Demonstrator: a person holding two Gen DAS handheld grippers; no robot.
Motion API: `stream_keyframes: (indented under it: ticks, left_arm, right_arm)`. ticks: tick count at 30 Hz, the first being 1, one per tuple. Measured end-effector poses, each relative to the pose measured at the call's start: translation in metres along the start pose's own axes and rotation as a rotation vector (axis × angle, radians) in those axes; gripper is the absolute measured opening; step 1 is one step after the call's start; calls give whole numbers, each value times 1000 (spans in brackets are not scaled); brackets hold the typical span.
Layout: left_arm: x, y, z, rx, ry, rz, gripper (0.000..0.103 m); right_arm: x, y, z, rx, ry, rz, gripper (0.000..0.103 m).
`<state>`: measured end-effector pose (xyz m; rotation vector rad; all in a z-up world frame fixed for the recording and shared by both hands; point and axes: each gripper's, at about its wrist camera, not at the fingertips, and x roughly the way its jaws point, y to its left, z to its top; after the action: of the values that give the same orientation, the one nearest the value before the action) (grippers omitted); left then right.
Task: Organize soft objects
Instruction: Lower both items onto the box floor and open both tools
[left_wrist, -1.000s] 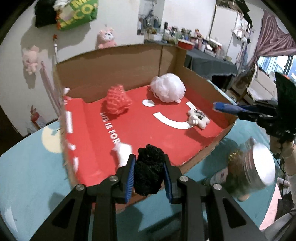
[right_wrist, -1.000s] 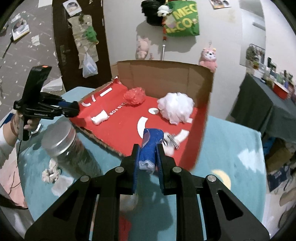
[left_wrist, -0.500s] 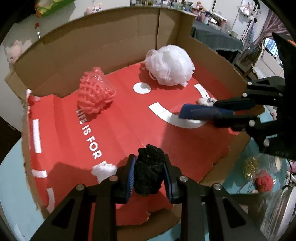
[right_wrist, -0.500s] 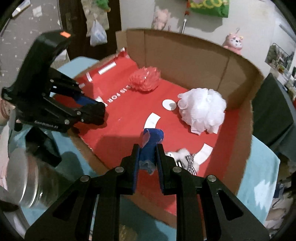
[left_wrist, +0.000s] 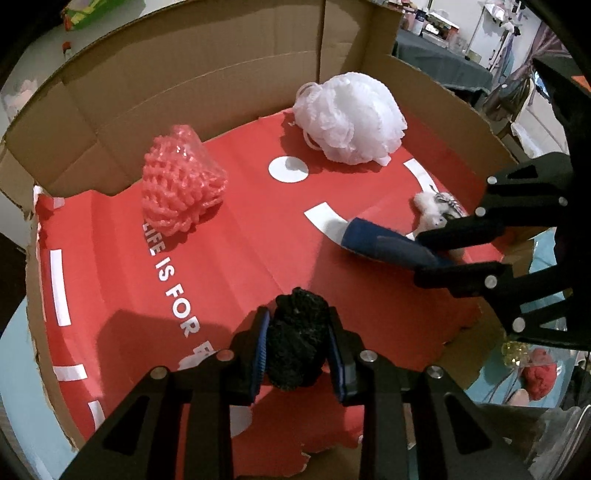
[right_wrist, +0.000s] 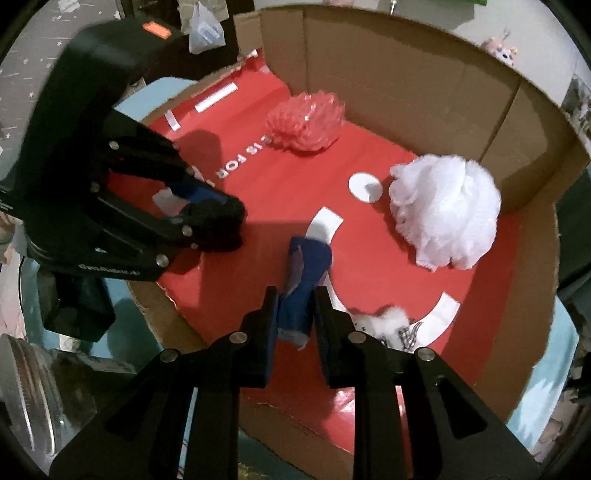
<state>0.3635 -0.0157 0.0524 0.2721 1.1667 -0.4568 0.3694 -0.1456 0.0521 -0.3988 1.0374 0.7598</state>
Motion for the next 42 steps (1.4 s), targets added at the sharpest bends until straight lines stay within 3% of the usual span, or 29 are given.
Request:
stream_keyframes:
  ticks: [23, 36, 42]
  left_arm:
    - [-1, -9, 4, 14, 0, 25, 37]
    - [-8, -12, 1, 25, -26, 31, 46]
    - [-21, -8, -2, 5, -69, 22, 55]
  right_arm:
    - [13, -12, -1, 102, 60, 72, 20]
    - [18, -13, 2, 123, 68, 58, 23]
    - [17, -15, 3, 148, 54, 56, 23]
